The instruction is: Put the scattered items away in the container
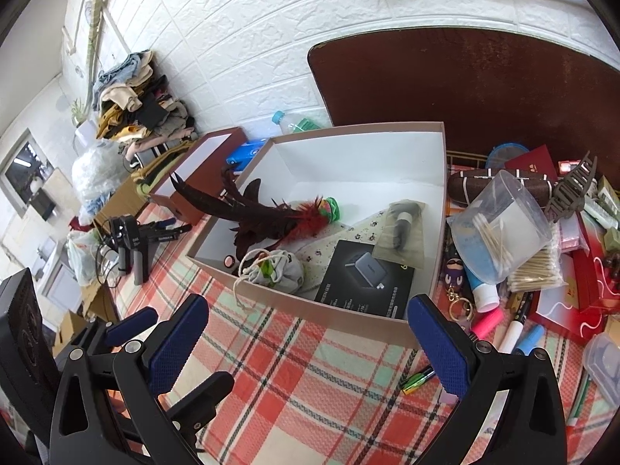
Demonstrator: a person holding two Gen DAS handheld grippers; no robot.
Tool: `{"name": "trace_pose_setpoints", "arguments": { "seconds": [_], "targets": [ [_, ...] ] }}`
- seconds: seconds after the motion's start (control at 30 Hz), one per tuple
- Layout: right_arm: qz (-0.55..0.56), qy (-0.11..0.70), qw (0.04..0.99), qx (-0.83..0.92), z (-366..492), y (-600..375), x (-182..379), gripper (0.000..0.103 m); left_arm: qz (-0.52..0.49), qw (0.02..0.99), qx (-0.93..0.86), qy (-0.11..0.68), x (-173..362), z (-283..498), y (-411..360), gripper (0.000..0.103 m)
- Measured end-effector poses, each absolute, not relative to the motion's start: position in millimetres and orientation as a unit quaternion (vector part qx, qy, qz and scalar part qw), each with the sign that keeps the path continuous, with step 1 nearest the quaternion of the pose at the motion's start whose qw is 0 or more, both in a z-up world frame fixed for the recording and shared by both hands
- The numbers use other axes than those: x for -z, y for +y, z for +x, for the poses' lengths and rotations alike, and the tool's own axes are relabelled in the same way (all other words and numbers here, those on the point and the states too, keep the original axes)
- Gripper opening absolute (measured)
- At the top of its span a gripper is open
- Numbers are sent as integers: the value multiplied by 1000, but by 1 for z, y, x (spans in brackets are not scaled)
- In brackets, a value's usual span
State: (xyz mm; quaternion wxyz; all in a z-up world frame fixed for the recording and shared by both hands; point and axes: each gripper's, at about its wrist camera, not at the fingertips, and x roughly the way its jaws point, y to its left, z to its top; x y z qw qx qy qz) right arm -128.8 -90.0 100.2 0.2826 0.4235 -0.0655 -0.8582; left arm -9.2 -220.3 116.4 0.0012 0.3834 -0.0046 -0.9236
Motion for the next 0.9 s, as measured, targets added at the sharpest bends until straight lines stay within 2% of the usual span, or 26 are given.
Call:
{"name": "trace_pose_setpoints", "arguments": {
  "seconds": [0.9],
  "targets": [
    [429,-50,276,859,-117,-91,-100,103,366,4,931,4,-121,-8,-225,102]
  ]
}}
